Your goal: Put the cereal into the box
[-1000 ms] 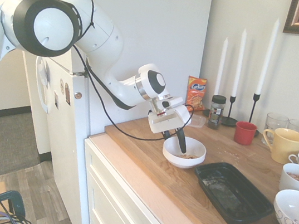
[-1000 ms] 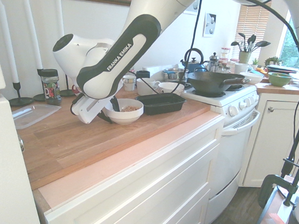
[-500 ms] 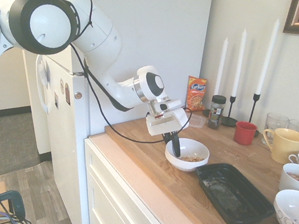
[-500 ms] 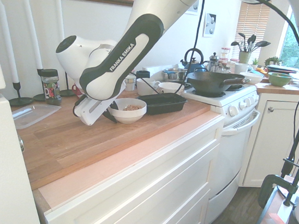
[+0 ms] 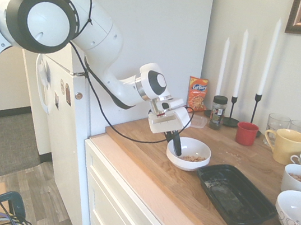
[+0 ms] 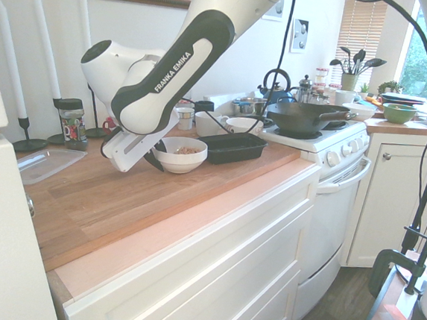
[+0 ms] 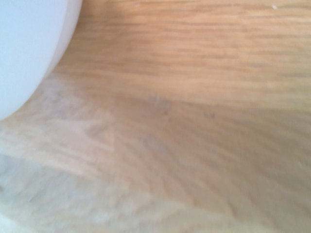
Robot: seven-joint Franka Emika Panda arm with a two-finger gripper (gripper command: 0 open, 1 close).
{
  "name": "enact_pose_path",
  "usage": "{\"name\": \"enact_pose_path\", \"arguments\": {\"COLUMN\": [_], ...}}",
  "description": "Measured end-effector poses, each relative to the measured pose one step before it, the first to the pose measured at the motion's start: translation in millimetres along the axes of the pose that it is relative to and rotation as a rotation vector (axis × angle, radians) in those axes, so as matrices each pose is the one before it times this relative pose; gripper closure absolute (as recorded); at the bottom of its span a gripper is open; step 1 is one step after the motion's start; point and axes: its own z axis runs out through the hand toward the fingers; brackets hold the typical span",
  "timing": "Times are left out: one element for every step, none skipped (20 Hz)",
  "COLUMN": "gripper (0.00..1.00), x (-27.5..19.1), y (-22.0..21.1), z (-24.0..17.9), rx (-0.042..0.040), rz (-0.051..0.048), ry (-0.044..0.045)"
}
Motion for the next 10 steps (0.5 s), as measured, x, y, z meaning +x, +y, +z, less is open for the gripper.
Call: {"name": "enact_pose_path", "arguments": {"gripper": [1.00,1.00,1.00,1.00,1.00,1.00,1.00,1.00,1.00,1.00], "x": [4.50,5.64,6.77,7.83,8.49,8.96,10.21,10.30,11.67,12.24], "y": [1.82,2.54,2.52,2.74,3.18,3.42,3.87,4.62,5.50,6.06], "z": [-8.13,-7.80,-6.67,-5.62,-4.25,-3.13,-2.26,-1.92,-1.77,-1.74], "rx": [0.00923,0.00838,0.00776,0.00660,0.00703,0.00979,0.00992,0.01074,0.01086,0.01420], "rz": [0.00385,0.00393,0.00530,0.00623,0.00906,0.01279,0.01366,0.01503,0.01650,0.01876], "ry": [0.00423,0.00227,0.00125,0.00108,-0.00317,-0.00968,-0.01222,-0.01411,-0.01624,-0.01721]}}
